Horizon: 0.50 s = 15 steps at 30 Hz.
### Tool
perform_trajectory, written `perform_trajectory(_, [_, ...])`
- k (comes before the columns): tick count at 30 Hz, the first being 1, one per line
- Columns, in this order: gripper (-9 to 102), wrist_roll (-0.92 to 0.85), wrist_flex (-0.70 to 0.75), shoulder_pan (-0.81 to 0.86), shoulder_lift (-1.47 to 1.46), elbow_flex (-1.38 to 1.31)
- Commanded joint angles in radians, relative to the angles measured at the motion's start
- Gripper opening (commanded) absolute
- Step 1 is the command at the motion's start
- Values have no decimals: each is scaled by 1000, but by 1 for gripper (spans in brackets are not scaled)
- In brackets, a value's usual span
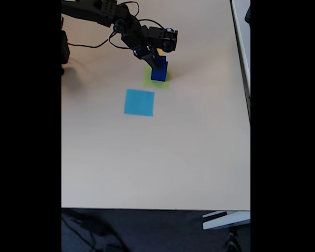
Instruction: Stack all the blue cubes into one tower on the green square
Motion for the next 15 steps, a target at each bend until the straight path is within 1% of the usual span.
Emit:
perform_trajectory(1, [1, 14, -23, -11, 5, -52])
perform_trajectory(15, [1, 61, -18, -40, -32, -107])
